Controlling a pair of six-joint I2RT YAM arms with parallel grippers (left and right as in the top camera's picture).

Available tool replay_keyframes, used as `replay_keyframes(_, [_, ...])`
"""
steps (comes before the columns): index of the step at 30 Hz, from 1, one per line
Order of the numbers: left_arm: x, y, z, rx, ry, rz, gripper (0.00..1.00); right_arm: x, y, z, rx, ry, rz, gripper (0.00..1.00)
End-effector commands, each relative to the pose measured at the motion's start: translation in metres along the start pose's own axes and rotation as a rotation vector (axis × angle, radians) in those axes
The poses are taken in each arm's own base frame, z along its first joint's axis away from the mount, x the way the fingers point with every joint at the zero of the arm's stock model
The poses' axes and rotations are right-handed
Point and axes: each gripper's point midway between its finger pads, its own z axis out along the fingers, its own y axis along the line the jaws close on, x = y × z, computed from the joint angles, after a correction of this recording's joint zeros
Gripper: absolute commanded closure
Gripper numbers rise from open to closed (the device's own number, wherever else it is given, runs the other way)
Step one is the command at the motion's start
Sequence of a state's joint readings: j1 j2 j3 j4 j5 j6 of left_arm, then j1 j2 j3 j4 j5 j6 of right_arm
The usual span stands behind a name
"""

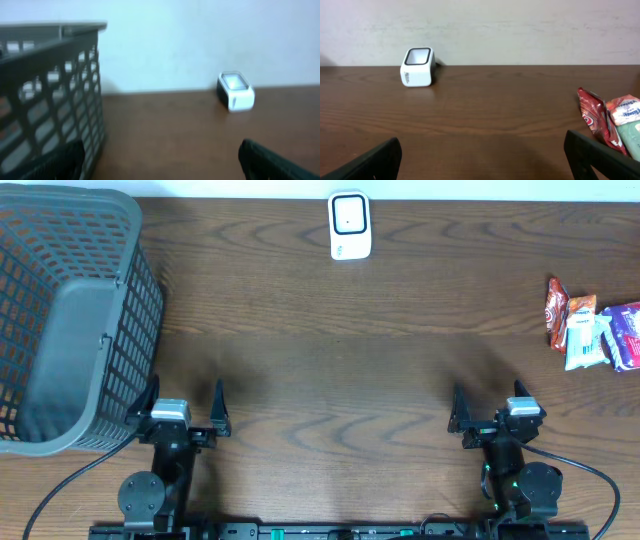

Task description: Scan the item barcode

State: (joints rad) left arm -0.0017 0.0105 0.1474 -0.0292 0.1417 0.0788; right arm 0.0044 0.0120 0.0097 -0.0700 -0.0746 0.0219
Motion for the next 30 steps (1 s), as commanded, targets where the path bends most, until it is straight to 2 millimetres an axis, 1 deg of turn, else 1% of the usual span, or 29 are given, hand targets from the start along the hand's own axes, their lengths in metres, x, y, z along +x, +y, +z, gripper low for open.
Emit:
replay_keyframes(1, [0.000, -0.004, 0.002, 0.029, -0.036, 0.007, 0.02, 0.001, 0.001, 0.000, -0.004, -0.001, 0.014, 0.01])
replay_keyframes(6, [-0.001, -0.004, 0.005, 0.027, -0.093, 0.013, 0.02, 0.001, 0.001, 0.000, -0.004, -0.001, 0.014, 0.01])
replay_keyframes(12, [-0.014, -0.004, 0.005, 0.026, -0.200, 0.024, 0.02, 0.001, 0.001, 0.000, -0.004, -0.001, 0.014, 0.01])
replay_keyframes(16, [-0.023, -0.004, 0.003, 0.024, -0.237, 0.028, 0.02, 0.001, 0.001, 0.000, -0.004, -0.001, 0.014, 0.01])
replay_keyframes(19, [-0.024, -0.004, 0.002, 0.024, -0.243, 0.029, 0.02, 0.001, 0.001, 0.000, -0.004, -0.001, 0.014, 0.01])
replay_keyframes(24, [-0.013, -0.004, 0.005, 0.025, -0.196, 0.024, 0.02, 0.001, 0.001, 0.000, -0.004, -0.001, 0.014, 0.01])
replay_keyframes(30, [0.018, -0.001, 0.009, 0.014, -0.069, 0.011, 0.02, 0.001, 0.001, 0.000, -0.004, -0.001, 0.014, 0.01])
